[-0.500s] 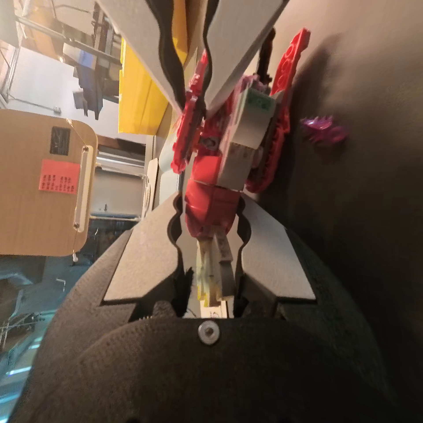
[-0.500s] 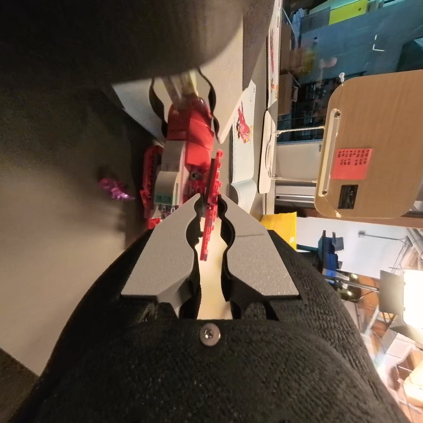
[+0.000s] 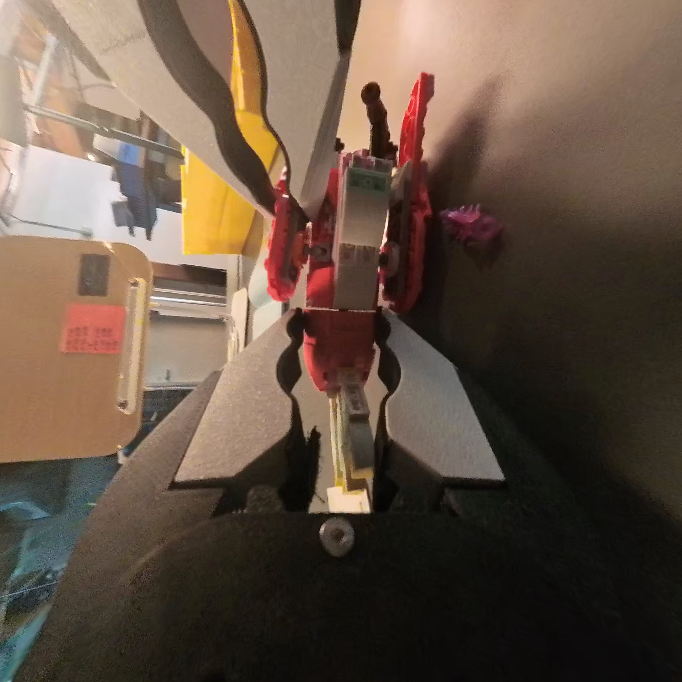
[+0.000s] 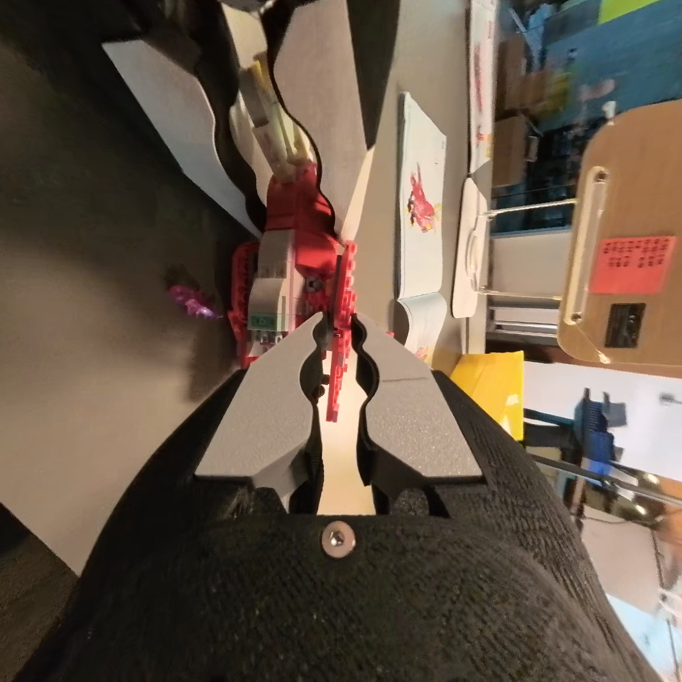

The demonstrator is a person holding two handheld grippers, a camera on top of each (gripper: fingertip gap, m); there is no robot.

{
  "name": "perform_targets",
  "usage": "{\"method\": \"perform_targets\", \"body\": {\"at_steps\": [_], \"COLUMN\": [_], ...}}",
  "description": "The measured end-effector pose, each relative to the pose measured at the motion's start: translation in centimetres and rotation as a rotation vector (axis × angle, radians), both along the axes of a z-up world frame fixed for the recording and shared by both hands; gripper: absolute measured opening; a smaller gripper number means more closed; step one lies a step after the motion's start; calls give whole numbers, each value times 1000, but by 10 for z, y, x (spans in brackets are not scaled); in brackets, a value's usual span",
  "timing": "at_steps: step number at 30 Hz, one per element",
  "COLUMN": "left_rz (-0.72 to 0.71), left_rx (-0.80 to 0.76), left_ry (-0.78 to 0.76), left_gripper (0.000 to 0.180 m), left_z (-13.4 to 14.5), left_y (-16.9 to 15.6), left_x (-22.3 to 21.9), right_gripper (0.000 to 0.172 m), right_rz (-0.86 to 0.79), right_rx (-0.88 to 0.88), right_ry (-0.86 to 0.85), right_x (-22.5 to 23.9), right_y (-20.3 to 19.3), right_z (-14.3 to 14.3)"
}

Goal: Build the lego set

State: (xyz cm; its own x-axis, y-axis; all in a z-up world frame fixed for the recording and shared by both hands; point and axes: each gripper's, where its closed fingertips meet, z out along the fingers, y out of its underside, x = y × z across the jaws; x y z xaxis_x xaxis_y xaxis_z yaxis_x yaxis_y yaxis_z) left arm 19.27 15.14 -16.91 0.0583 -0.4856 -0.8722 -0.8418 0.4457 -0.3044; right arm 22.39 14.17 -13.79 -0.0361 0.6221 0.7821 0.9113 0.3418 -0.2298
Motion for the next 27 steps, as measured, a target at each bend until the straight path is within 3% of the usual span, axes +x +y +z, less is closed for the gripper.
{"method": "perform_targets", "body": {"at_steps": [4,7,11,18,24,27], "left_rz": [53,98,131,153,154,145], "left_rx": [-117,-201,-203,-241,-219,-246], "left_ry": [-42,-85,-119,-181,-179,-199], "left_gripper": [38,38,37,37,37,36], "left_z": [-2,-4,-2,1,3,1], "left_y": [-1,-1,2,5,7,6], "left_x": [1,0,-1,1,-3,-2], "right_gripper": [9,8,8,8,8,8], "right_rz": [31,81,110,78,185,194], "right_rx": [-89,26,139,59,237,155], "right_ry": [-40,-112,-156,-113,-204,-123], "right_x": [0,-2,-2,-2,-7,-12], "right_y": [3,6,7,8,9,2], "right_z": [0,3,7,10,13,13]}}
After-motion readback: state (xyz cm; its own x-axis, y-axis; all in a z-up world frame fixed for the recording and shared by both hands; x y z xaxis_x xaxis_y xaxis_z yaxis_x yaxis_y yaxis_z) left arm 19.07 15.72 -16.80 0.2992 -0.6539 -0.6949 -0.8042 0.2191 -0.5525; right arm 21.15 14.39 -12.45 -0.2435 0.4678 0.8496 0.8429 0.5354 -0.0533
